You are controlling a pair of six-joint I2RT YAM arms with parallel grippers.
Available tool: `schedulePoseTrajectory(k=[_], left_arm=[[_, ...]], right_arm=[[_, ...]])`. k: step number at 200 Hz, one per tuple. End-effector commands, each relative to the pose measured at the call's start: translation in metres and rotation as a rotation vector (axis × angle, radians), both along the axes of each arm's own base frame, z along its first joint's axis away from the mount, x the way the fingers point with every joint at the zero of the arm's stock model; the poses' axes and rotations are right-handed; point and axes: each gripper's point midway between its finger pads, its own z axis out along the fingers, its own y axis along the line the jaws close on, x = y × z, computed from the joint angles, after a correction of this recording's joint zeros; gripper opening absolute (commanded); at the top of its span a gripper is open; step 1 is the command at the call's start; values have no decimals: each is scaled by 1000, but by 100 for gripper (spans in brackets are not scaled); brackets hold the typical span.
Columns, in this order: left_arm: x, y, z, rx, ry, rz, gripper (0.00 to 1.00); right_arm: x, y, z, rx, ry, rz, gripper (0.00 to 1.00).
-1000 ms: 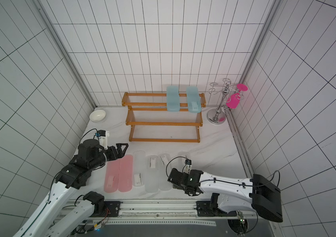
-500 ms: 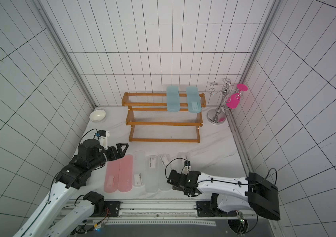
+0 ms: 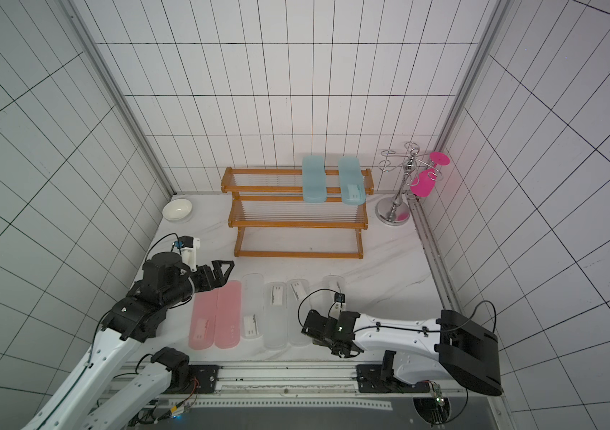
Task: Place the pencil cases on the shelf according to color
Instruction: Pick up the pencil case from the center of the board.
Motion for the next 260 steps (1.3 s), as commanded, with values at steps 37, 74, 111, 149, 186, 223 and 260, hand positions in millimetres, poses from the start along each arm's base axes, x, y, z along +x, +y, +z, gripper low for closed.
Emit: schedulePoseTrajectory(k=[37,74,111,149,186,223,260], left_arm=[[1,-1,4,-6,-26,-3,99],[1,-2,4,-10,-23,-8,98],[0,-1,5,-8,-32,-4,99],[-1,1,8,-7,-44,5,99],[-1,5,24,-27,-90,29,99],[9,-3,63,-109,-165,26,99],[32,-13,87,-114,-203,10,99]], right_arm=[[-4,-11,-11,-54,-1,-14,89],[-3,-10,-14,-81,3,-14,86],[0,-16,-3,-89,-40,-27,74],[2,-25,25,-114,-103,-18,69],[6,-24,59,-132,-166,10,68],[19,-13,109,-86,-273,63,69],[36,-9,156,12,-355,83,69]])
